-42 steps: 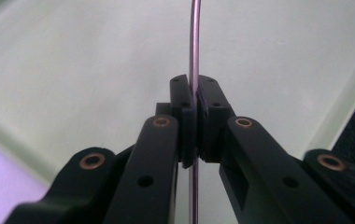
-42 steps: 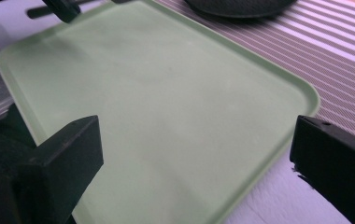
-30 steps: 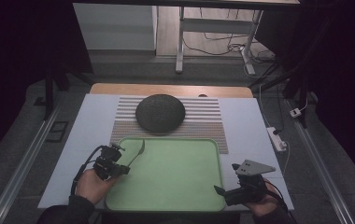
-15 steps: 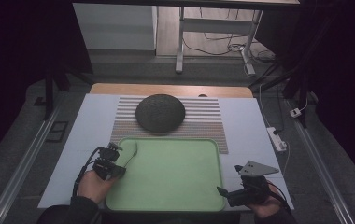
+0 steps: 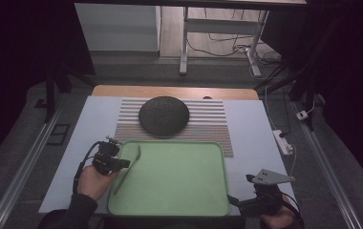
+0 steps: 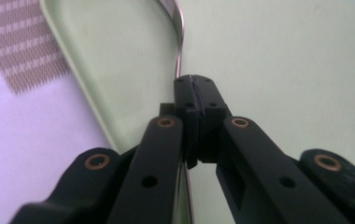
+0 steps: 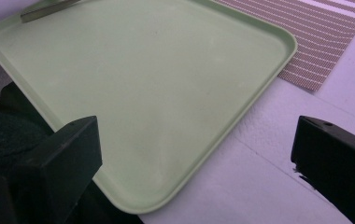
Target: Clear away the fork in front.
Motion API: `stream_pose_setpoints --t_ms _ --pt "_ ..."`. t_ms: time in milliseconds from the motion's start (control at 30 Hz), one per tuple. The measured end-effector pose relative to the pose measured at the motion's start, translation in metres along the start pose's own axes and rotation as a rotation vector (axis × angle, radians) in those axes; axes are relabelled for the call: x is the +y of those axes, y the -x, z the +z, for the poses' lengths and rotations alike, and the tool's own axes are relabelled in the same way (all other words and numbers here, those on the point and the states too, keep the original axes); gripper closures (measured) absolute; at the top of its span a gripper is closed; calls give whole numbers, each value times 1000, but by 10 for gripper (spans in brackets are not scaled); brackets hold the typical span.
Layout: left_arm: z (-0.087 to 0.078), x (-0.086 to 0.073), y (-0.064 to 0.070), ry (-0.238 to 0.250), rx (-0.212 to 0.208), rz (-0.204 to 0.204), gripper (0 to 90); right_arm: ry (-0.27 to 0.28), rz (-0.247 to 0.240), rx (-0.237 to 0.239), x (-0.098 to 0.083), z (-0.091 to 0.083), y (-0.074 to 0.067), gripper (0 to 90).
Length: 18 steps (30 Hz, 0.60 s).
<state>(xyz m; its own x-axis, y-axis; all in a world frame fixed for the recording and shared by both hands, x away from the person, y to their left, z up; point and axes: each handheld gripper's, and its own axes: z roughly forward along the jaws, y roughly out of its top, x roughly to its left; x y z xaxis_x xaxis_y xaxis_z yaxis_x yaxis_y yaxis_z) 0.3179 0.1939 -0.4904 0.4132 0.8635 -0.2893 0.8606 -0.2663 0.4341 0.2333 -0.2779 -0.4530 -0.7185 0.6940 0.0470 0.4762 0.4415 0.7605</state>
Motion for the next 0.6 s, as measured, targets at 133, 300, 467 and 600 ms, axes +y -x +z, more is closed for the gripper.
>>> stream_pose_setpoints --t_ms 133,300,467,600 --pt "7 13 -8 17 -1 21 886 1 2 3 -2 -2 -1 19" --pt "20 24 -11 2 15 55 887 -8 6 11 -1 0 0 19" --pt "29 31 -9 -11 15 75 886 -20 4 13 -1 1 0 19" --pt "34 34 -3 -16 11 98 886 -17 11 17 -1 1 1 20"
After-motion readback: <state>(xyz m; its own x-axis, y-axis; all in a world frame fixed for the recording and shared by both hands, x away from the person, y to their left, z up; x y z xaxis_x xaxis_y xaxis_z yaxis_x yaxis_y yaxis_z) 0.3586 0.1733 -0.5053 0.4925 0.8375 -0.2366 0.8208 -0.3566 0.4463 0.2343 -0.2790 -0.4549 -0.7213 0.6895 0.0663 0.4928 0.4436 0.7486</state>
